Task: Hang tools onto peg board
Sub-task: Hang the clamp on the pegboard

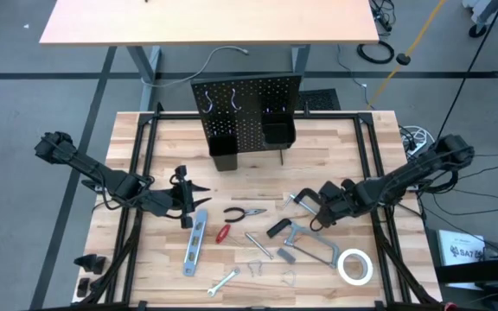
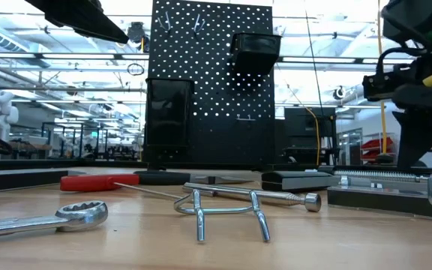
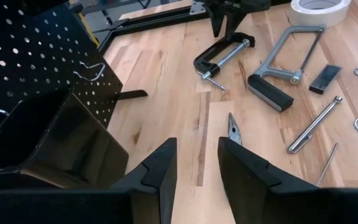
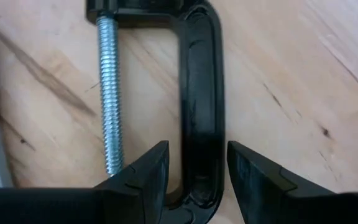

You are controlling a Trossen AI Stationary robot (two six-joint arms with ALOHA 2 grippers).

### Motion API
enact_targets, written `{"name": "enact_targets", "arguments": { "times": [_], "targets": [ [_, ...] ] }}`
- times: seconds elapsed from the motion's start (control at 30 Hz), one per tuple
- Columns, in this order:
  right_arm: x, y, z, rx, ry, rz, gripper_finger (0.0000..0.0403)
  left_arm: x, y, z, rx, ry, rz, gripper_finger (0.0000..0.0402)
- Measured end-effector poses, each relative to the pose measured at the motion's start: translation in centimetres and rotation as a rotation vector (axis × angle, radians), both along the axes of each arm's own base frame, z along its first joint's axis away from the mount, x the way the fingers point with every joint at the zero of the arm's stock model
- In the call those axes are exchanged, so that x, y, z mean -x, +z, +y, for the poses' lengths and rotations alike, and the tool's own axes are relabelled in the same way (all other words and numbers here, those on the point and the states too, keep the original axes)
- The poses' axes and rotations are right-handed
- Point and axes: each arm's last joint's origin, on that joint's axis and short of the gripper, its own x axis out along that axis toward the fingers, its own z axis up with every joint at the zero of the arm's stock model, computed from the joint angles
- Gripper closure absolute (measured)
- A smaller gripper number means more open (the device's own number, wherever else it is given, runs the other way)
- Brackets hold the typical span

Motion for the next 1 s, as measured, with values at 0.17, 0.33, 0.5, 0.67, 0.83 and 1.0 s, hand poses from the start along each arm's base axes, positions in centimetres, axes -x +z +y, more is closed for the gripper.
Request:
{"name": "enact_targets", "arguments": {
  "times": [0.17,0.33,0.5,0.67,0.83,1.0],
  "targets": [
    [-0.2,0.0,-0.4,-0.039,0.033,0.024,0.0248,0.0,0.0,0.0,-0.005,0.008,-0.002,0.0281],
    [-0.4,0.0,-0.8,-0.030,0.036,0.022,0.0248,0.0,0.0,0.0,-0.006,0.009,-0.003,0.0281],
    [-0.8,0.1,-1.0,-0.031,0.047,-0.008,0.0247,0.0,0.0,0.0,-0.006,0.010,-0.003,0.0281],
    [-1.0,0.1,-1.5,-0.031,0.028,-0.016,0.0221,0.0,0.0,0.0,-0.006,0.010,-0.003,0.0281],
    [-1.1,0.1,-1.9,-0.022,0.038,-0.009,0.0175,0.0,0.0,0.0,-0.006,0.010,-0.003,0.0281],
    [-1.1,0.1,-1.9,-0.022,0.043,-0.007,0.0155,0.0,0.0,0.0,-0.006,0.010,-0.003,0.0281]
  ]
}}
